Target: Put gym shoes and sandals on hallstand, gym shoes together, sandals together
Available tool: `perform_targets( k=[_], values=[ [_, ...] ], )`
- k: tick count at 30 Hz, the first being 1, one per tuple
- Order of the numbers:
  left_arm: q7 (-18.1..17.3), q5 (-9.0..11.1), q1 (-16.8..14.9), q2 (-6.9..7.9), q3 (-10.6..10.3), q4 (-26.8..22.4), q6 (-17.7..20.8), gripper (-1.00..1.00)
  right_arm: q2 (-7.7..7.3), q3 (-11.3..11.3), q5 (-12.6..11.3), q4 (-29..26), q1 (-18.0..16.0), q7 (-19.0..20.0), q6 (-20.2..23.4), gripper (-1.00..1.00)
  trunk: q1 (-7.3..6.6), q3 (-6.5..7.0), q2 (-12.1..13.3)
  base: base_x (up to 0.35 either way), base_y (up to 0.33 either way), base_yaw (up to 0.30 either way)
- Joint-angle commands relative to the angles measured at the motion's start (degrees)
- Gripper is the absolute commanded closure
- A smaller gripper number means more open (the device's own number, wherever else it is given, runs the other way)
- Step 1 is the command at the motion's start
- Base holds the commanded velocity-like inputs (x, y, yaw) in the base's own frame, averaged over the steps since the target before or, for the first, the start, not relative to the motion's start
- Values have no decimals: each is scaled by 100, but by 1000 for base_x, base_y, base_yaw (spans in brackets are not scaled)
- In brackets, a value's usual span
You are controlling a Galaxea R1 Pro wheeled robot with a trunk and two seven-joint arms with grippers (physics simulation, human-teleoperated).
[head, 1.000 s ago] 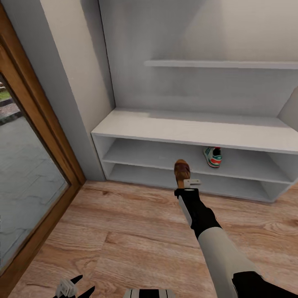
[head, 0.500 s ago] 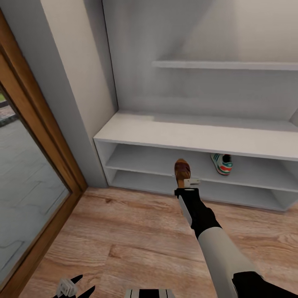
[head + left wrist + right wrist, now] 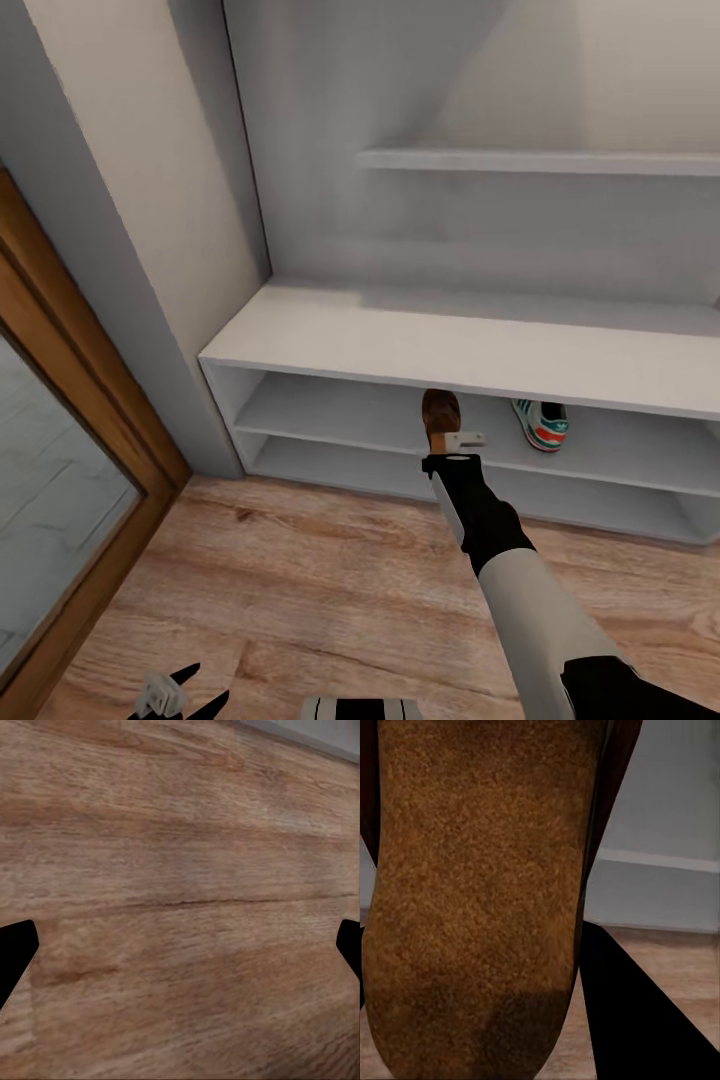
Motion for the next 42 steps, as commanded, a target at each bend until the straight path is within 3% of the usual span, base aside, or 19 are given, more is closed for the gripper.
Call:
perform_targets(
  k=[1, 29, 42],
  values=[
    [-27, 25, -3, 2, 1, 7, -16, -100, 1, 6, 28, -1, -2, -13, 41, 100, 1, -5, -2, 71, -34, 0],
    [-18, 25, -3, 11, 1, 7, 2, -100, 1, 15, 28, 5, -2, -9, 37, 100, 1, -5, -2, 178, -3, 0],
    [-18, 25, -3, 11, 1, 7, 1, -100, 1, 17, 25, -2, -2, -11, 39, 100, 1, -5, -2, 68, 0, 0]
  ],
)
